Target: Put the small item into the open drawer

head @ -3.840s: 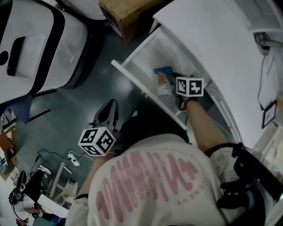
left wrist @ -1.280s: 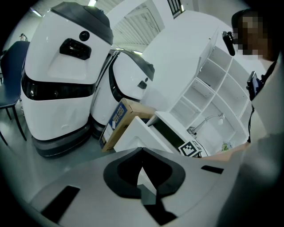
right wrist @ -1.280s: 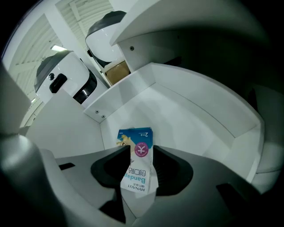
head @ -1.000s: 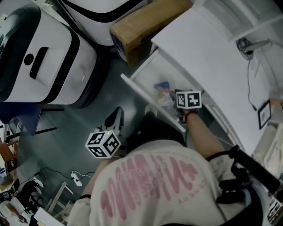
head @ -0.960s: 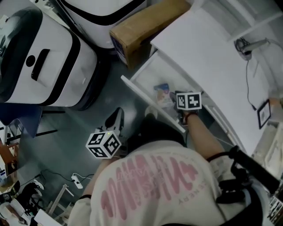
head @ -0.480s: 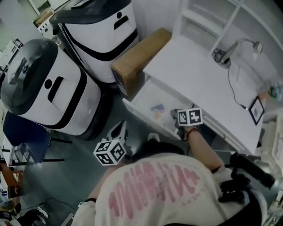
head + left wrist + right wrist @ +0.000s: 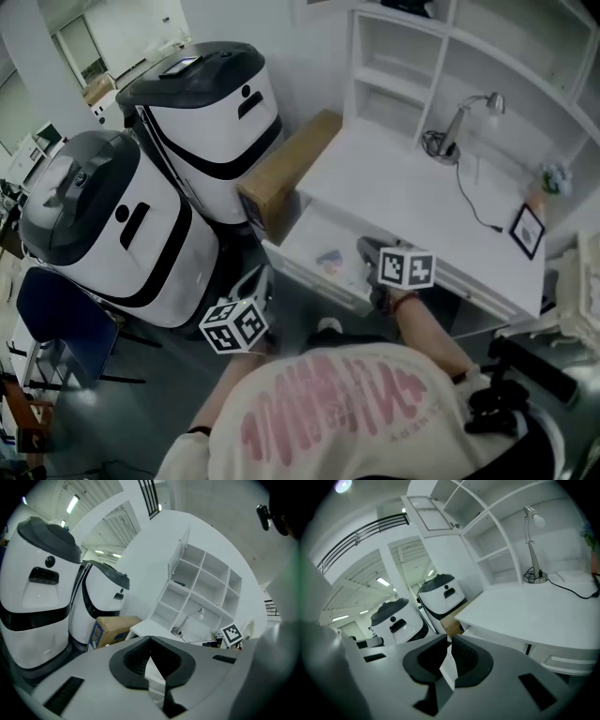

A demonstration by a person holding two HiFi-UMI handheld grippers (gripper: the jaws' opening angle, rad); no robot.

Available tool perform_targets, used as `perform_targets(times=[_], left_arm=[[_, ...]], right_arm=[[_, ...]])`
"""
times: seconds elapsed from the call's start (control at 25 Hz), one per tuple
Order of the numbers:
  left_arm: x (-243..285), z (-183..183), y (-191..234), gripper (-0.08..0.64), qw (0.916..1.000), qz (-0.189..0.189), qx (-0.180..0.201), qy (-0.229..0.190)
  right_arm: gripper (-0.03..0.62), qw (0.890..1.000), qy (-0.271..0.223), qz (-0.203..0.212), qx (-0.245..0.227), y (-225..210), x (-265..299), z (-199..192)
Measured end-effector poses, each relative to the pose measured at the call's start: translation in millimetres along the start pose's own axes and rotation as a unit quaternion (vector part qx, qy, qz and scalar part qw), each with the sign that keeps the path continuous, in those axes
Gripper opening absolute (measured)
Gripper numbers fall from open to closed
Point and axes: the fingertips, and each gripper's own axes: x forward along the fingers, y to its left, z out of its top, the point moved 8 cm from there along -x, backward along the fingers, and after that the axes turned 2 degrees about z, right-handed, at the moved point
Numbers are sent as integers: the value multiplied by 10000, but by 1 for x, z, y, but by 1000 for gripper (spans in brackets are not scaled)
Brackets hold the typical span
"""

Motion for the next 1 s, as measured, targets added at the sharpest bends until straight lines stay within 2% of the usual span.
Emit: perform_targets(times=[0.12, 0.2, 0.44, 1.0], left_arm=[[-7, 15, -8, 29, 9995, -104, 183, -243], [-15, 21, -14, 29, 9988, -150, 231, -397], [-30, 25, -33, 29, 9971, -249, 355, -625], [-50, 8, -66, 29, 9959, -425, 469, -644]], right_arm=[[43, 9980, -575, 261, 62, 13, -19, 17], [43, 9968, -737, 303, -59, 23, -31, 22], [38, 9935, -1000, -6, -537, 40, -67, 29], [34, 9946, -927, -63, -470, 39, -103, -1]])
